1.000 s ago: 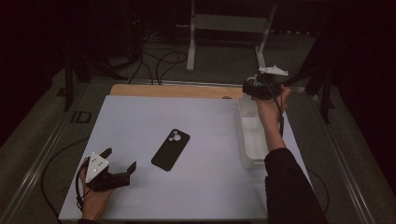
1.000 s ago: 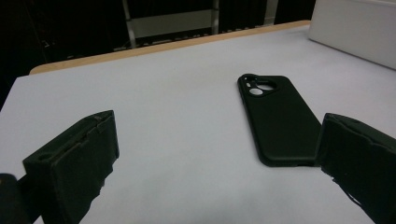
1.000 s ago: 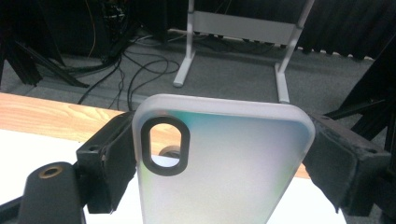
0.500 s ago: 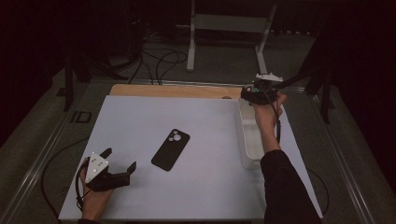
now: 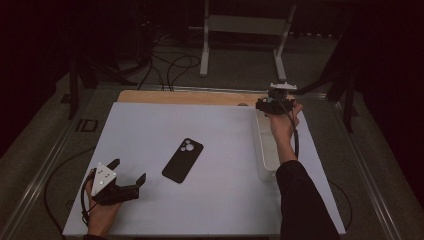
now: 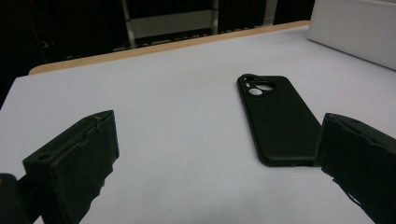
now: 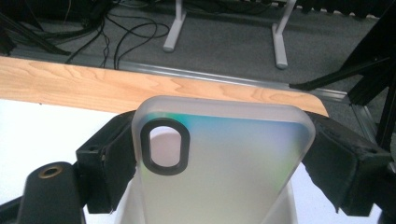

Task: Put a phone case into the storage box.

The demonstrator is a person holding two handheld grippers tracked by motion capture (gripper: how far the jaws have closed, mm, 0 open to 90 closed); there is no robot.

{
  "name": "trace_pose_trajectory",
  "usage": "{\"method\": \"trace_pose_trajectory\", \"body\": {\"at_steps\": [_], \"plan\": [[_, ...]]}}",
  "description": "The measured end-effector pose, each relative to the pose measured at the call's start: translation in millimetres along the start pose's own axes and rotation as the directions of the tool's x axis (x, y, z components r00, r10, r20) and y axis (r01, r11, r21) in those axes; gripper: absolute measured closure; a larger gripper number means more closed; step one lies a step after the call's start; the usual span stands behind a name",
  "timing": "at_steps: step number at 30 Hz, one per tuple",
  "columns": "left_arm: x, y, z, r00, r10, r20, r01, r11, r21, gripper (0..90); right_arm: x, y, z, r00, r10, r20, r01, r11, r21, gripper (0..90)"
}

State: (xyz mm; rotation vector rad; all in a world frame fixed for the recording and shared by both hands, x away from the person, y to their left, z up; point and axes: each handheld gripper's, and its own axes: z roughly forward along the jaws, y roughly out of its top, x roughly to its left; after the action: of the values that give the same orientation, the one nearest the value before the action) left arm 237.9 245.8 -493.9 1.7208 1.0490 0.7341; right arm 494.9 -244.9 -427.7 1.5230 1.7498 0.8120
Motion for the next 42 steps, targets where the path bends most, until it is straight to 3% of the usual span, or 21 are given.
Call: {"method": "trace_pose_trajectory", "body": {"at_steps": [14,17,32,42], "plan": [[-0.1,-0.1,0.0,1.0000,0.000,0.003,0.000,1.0000,0.001,0.0,-0.2,-2.9,10.7,0.9993,0.024,0.028,-0.025,1.000,0.017,15.6],[0.2,-0.1,-0.2,1.0000,-0.002,0.003,0.002,1.0000,0.000,0.0,-2.5,-2.2,14.1,0.9990,0.044,0.008,-0.044,0.998,0.041,9.2],[-0.8,-0.1,0.5,1.0000,0.001,0.004,-0.001,1.0000,0.003,0.0,-9.9,2.2,3.4,0.9968,0.078,-0.020,-0.078,0.997,-0.020,9.2],[-0.9,-0.2,0.3,1.0000,0.003,0.005,-0.003,1.0000,0.003,0.0,-10.4,2.7,-8.6,0.9964,0.048,-0.070,-0.051,0.998,-0.038,9.2]]}}
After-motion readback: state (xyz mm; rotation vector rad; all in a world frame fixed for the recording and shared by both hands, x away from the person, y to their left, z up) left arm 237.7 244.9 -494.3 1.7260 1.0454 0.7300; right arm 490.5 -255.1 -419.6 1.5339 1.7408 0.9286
